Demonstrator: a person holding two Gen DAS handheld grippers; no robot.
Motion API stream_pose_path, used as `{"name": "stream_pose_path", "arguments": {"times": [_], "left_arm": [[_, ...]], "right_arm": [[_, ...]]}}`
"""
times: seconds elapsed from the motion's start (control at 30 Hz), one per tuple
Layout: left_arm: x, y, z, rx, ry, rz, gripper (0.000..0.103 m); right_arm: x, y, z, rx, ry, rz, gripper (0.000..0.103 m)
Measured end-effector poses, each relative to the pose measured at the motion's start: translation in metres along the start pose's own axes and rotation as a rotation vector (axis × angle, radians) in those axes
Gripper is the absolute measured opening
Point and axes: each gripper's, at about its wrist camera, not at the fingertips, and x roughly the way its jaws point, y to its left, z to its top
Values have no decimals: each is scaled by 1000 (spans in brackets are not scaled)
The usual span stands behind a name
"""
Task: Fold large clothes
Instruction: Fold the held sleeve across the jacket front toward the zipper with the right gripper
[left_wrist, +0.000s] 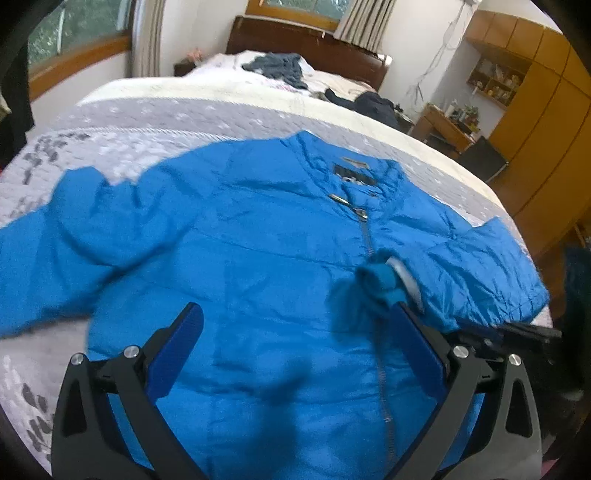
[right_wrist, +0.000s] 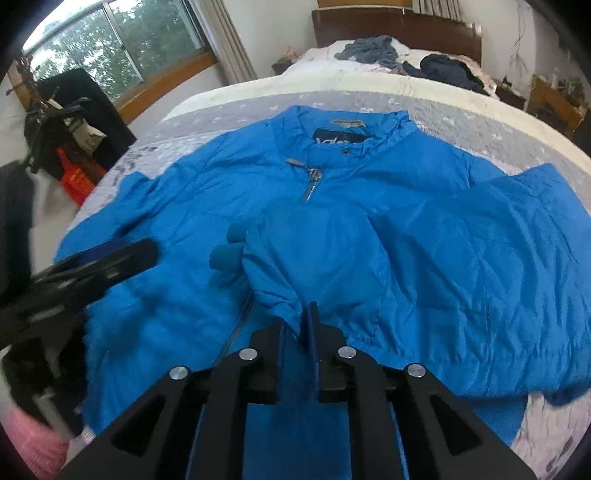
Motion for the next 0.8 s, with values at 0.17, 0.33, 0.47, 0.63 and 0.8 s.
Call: {"name": "stream_pose_path", "arguments": {"times": [0.17, 0.33, 0.47, 0.63, 0.8], "left_arm": [[25, -19, 7, -17, 88, -65, 100], [48, -40, 5, -22, 169, -115, 100], [68, -56, 0, -28, 237, -135, 99], [76, -80, -2, 20, 249, -147, 74], [73, -90, 4, 30, 198, -114, 38]], "right_arm": [[-42, -15, -2, 50, -50, 97, 64], [-86, -37, -4, 67, -198, 65, 82], [-111, -71, -10, 131, -283, -33, 80], [-137, -115, -15, 220, -364, -237, 80], [-138, -153, -18, 302, -351, -228, 80]]}}
